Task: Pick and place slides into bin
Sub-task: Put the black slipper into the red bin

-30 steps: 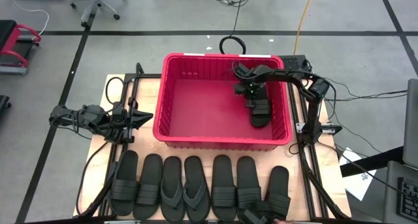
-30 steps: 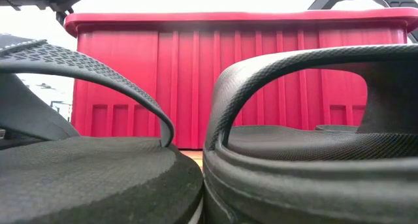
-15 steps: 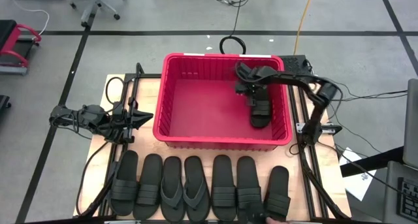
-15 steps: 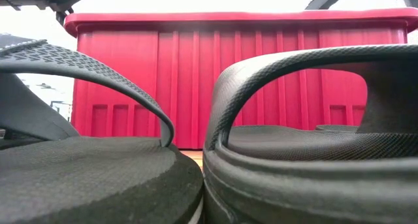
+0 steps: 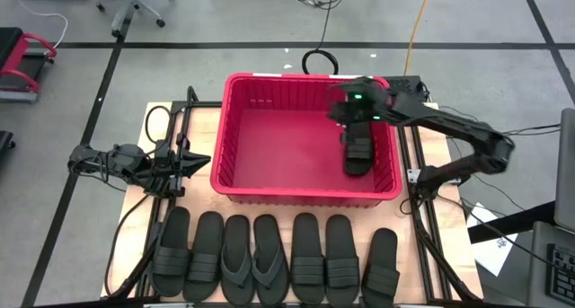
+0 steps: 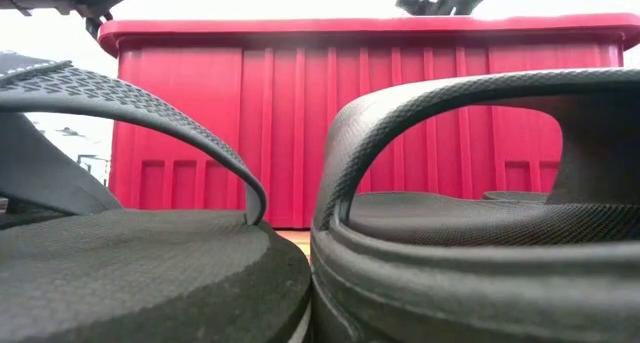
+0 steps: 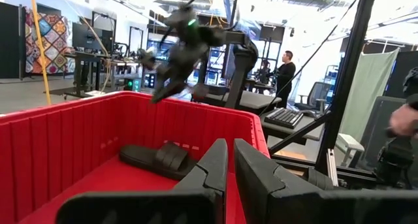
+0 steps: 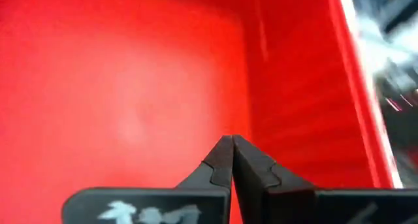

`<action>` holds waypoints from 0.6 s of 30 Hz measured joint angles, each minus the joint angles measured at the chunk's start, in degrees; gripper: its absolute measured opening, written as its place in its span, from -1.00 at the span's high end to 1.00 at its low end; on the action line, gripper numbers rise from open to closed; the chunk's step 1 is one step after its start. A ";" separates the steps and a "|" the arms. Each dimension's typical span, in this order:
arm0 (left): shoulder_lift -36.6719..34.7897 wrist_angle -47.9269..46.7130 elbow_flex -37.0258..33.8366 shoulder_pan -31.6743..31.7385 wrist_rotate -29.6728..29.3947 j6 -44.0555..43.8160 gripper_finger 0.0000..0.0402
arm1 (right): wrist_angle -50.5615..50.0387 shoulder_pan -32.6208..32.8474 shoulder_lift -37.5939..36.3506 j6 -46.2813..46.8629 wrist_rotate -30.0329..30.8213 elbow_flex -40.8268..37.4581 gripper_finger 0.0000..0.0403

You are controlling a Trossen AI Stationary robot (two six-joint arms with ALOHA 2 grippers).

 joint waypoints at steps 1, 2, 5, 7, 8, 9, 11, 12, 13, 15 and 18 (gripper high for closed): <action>-0.01 0.00 0.00 0.02 0.00 0.00 0.87 | -0.23 0.59 -2.00 2.46 -2.96 0.01 1.00; -0.02 0.02 0.00 0.01 0.00 0.05 0.87 | -0.71 1.28 -3.97 4.61 -5.96 0.02 1.00; -0.01 0.00 0.00 0.01 -0.01 0.07 0.87 | -4.62 4.49 -9.60 6.94 -12.68 0.14 1.00; -0.02 -0.03 0.00 0.01 0.00 0.10 0.87 | -9.75 7.77 -12.17 8.16 -13.54 1.48 1.00; -0.01 -0.03 0.00 0.01 -0.01 0.11 0.87 | -12.36 9.61 -13.08 9.41 -13.53 2.31 1.00; 0.00 -0.02 0.00 0.01 -0.02 0.13 0.87 | -14.96 11.61 -13.77 10.94 -13.53 3.02 1.00; 0.00 -0.04 0.00 0.00 0.00 0.29 0.87 | -18.98 16.43 -14.73 14.89 -13.39 4.47 1.00; -0.02 -0.04 0.00 0.02 -0.02 0.55 0.87 | -20.02 19.15 -15.02 16.94 -13.37 5.25 1.00; -0.02 -0.04 0.00 0.00 -0.02 0.82 0.87 | -21.09 22.36 -15.20 18.49 -13.31 6.18 1.00; -0.01 -0.07 0.00 0.00 -0.02 1.59 0.87 | -22.21 28.86 -15.26 21.27 -12.64 8.00 1.00; -0.02 -0.07 0.00 0.01 -0.02 2.92 0.87 | -19.77 39.08 -14.63 27.28 -6.61 10.52 1.00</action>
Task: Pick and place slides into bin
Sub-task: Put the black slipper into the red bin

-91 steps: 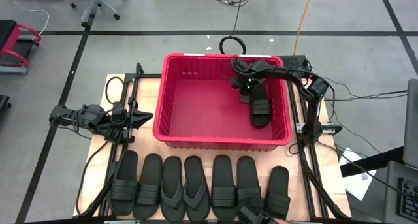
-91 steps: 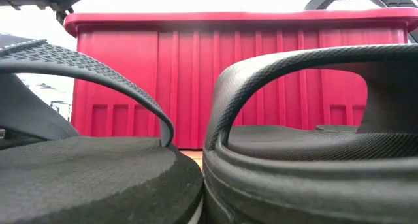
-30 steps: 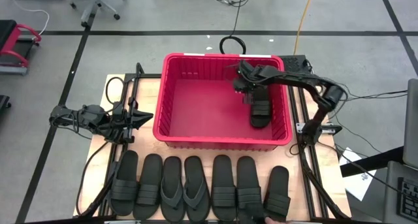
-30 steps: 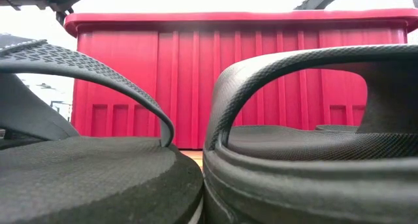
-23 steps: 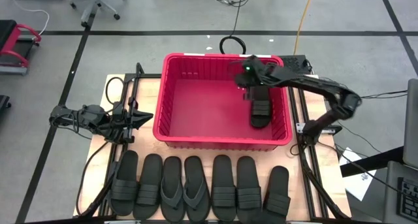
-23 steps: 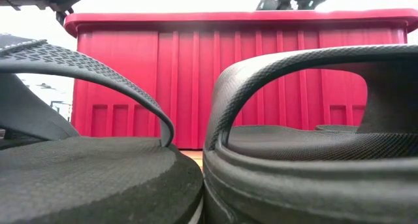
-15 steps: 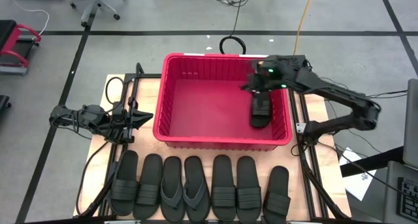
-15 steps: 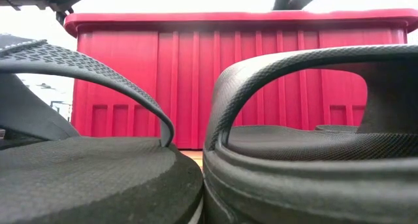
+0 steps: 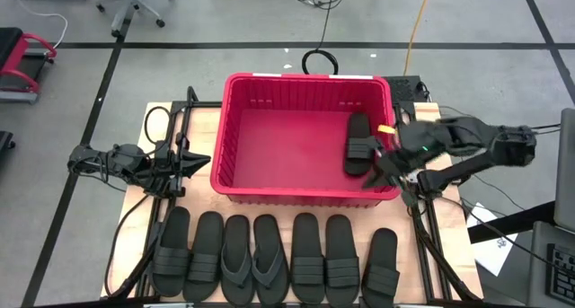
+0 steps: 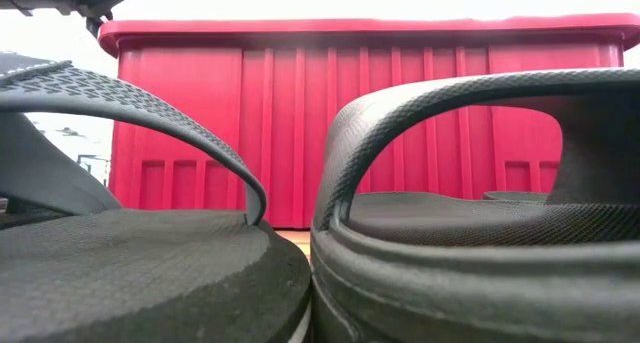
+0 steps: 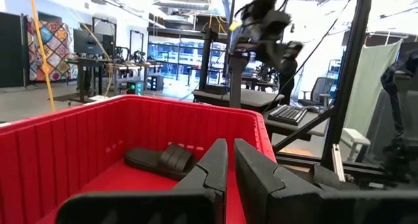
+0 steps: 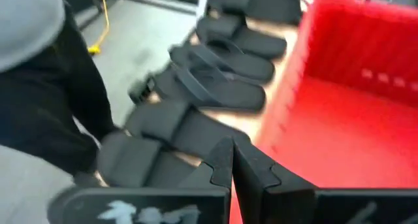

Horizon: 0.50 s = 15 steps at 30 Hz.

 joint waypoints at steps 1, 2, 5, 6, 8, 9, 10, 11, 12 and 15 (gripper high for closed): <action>0.01 -0.01 0.00 -0.01 0.00 0.34 0.87 | 1.04 3.06 0.40 2.31 1.98 0.69 1.00; 0.00 -0.02 0.00 -0.01 0.00 0.58 0.87 | 1.50 5.89 0.83 4.79 3.46 1.13 1.00; 0.02 -0.30 0.00 -0.01 0.00 1.38 0.87 | 3.93 12.96 2.39 15.42 3.75 1.23 1.00; 0.01 -0.72 0.00 0.00 0.00 1.78 0.87 | 4.30 15.12 3.06 19.44 3.73 1.27 1.00; 0.00 -1.87 0.00 0.00 -0.02 2.14 0.87 | 4.06 19.21 4.50 27.48 3.66 1.27 1.00; 0.00 -2.62 0.00 0.00 -0.02 2.26 0.87 | 3.84 21.33 5.30 30.97 3.54 1.27 1.00; 0.00 -3.28 0.00 0.01 -0.01 2.28 0.87 | 3.60 23.25 6.16 33.96 2.77 1.27 1.00; 0.00 -4.00 0.00 0.00 -0.01 2.25 0.87 | 3.42 25.19 7.07 36.47 1.62 1.27 1.00; 0.00 -4.81 0.00 -0.01 0.00 2.10 0.87 | 3.28 27.04 8.00 38.25 0.68 1.27 1.00; 0.00 -6.51 0.00 0.01 0.00 1.36 0.87 | 1.56 32.50 10.86 41.05 -1.98 1.27 1.00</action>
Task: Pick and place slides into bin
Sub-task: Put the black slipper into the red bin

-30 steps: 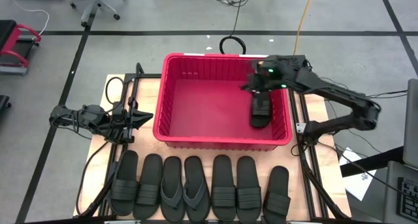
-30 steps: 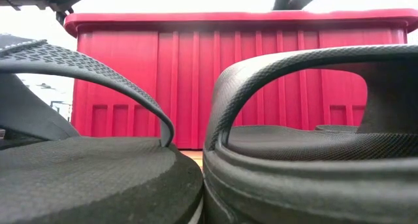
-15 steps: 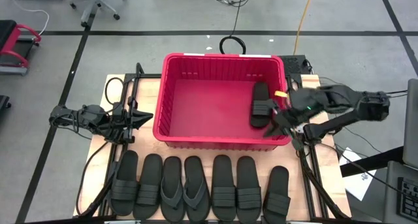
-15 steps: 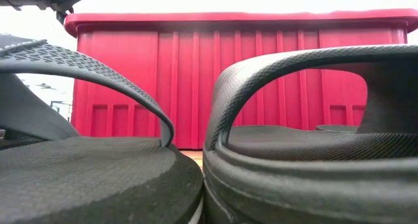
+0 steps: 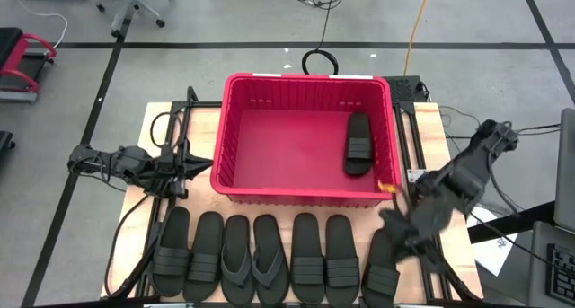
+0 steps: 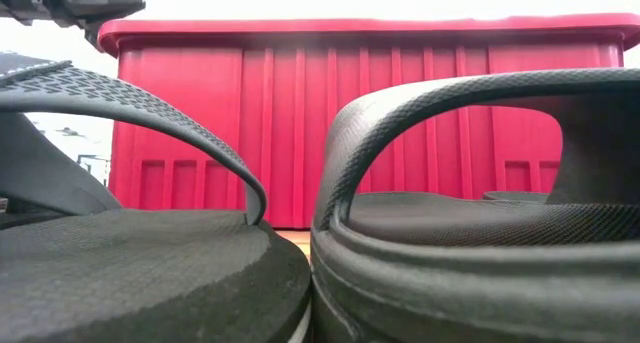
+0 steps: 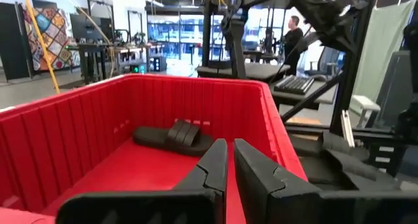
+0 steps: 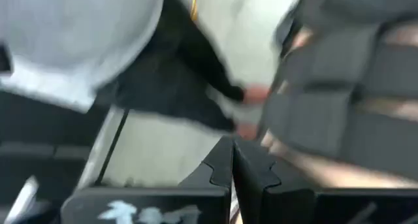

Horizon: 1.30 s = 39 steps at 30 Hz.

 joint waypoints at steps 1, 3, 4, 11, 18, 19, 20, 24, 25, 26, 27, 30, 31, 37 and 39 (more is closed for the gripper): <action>0.01 -0.03 -0.02 -0.02 0.00 -0.16 0.87 | -1.55 1.69 0.99 0.16 -0.42 0.00 1.00; 0.02 -0.02 -0.02 -0.02 0.00 -0.14 0.87 | -6.46 4.52 2.84 0.23 -0.26 -0.04 1.00; 0.01 -0.02 -0.02 -0.02 0.00 -0.07 0.87 | -8.84 5.66 3.64 0.49 -0.18 -0.24 1.00; 0.02 0.06 -0.02 -0.02 0.02 -2.65 0.87 | -10.43 10.90 1.87 4.26 -0.23 -11.55 1.00; 0.02 0.15 -0.02 -0.01 0.04 -9.23 0.87 | 15.42 12.38 -2.74 12.72 -0.33 -30.28 0.99; 0.00 0.18 -0.02 -0.02 0.04 -10.06 0.87 | 18.97 12.38 -3.36 14.48 -0.48 -32.53 0.97; 0.02 0.18 -0.02 -0.02 0.04 -10.80 0.87 | 22.20 12.38 -3.87 16.05 -0.65 -34.71 0.94; 0.02 0.18 -0.02 -0.02 0.07 -12.13 0.87 | 30.22 12.11 -5.51 23.63 -0.16 -40.79 0.71; 0.00 0.18 -0.02 -0.02 0.07 -11.95 0.87 | 30.36 11.83 -5.81 25.74 -0.13 -41.82 0.63; 0.01 0.18 -0.02 -0.02 0.06 -11.72 0.87 | 30.26 11.46 -6.01 27.64 0.10 -42.82 0.54; 0.00 0.18 -0.02 -0.02 0.04 -11.47 0.87 | 30.19 11.18 -6.21 29.27 1.06 -43.64 0.45; 0.02 0.15 -0.02 0.00 0.07 -11.53 0.87 | 33.68 10.37 -6.88 33.97 4.16 -46.19 0.16; 0.00 0.15 -0.02 -0.02 0.07 -11.54 0.87 | 35.79 10.02 -6.87 35.08 5.51 -46.97 0.06; 0.01 -1.02 -0.02 -0.01 0.07 -11.24 0.87 | 46.27 8.86 -5.31 39.27 7.08 -50.97 -0.33; 0.00 -1.53 -0.02 -0.02 0.07 -11.12 0.87 | 47.24 8.88 -4.09 40.68 5.45 -51.39 -0.35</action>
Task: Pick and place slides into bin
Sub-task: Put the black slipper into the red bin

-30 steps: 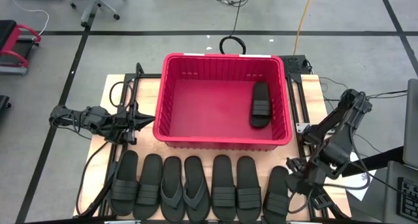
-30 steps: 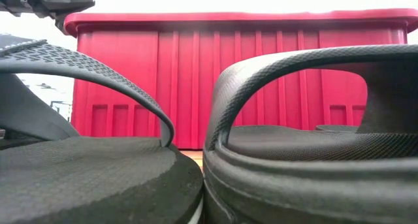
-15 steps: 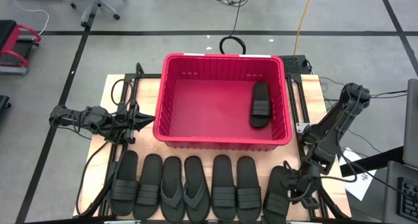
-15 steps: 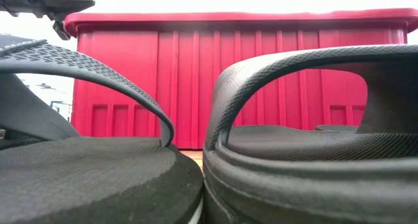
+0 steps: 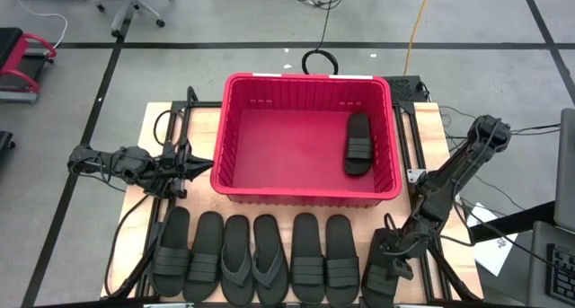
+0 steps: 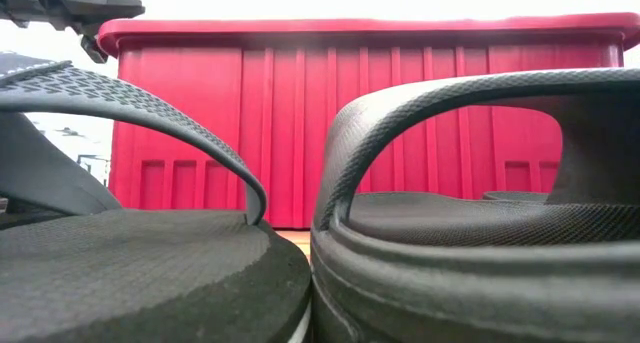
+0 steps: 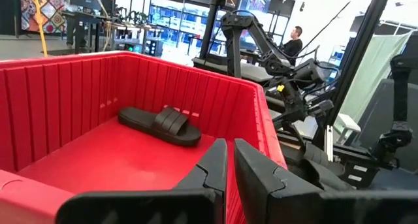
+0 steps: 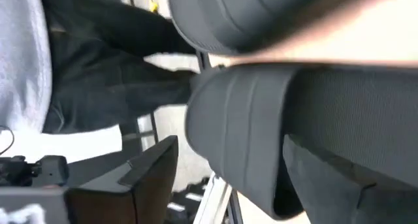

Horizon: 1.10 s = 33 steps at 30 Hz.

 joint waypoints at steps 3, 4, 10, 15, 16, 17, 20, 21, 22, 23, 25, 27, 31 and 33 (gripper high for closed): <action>0.00 -1.21 0.00 0.00 0.00 0.00 0.87 | 2.08 0.08 1.88 0.48 -1.29 0.00 -0.33; 0.02 -1.45 0.00 0.01 -0.02 0.00 0.87 | 2.73 0.08 2.53 0.21 -1.31 0.00 -0.31; 0.00 -1.81 0.00 0.01 -0.02 0.00 0.87 | 2.89 0.08 6.26 -0.09 -2.83 0.00 -0.21; 0.00 -1.81 0.00 0.01 -0.02 -0.02 0.87 | 2.84 0.08 8.66 -1.71 -2.93 0.00 -0.19; 0.00 -1.83 0.00 0.01 -0.02 -0.01 0.87 | 2.91 0.08 9.01 -1.95 -2.84 0.00 -0.19; 0.00 -1.81 0.00 0.00 -0.02 -0.02 0.87 | 2.95 0.08 9.42 -2.16 -2.80 0.00 -0.19; 0.00 -1.81 0.00 0.00 -0.02 -0.02 0.87 | 3.80 0.06 10.59 -2.78 -2.90 0.00 -0.10; 0.00 -1.81 0.00 0.00 -0.03 -0.02 0.87 | 4.36 0.06 11.02 -2.78 -3.11 0.00 -0.04; 0.00 -1.81 0.00 0.02 -0.03 -0.02 0.87 | 5.03 0.06 11.40 -2.85 -3.60 0.00 0.04; 0.01 -1.81 0.00 0.02 -0.04 -0.02 0.87 | 5.97 0.04 11.75 -3.16 -4.33 0.00 0.12; 0.01 -1.79 0.00 0.00 -0.04 -0.02 0.87 | 7.56 0.04 12.28 -3.85 -5.79 0.04 0.32; 0.01 -1.76 0.00 0.01 -0.04 -0.02 0.87 | 8.54 0.02 12.31 -4.19 -6.95 0.04 0.57; 0.00 -1.77 0.00 0.00 -0.07 -0.04 0.87 | 11.59 0.06 11.72 -4.66 -7.90 0.04 0.94; 0.00 -1.75 0.00 0.02 -0.07 -0.03 0.87 | 12.00 -0.14 11.12 -3.71 -8.91 0.04 0.94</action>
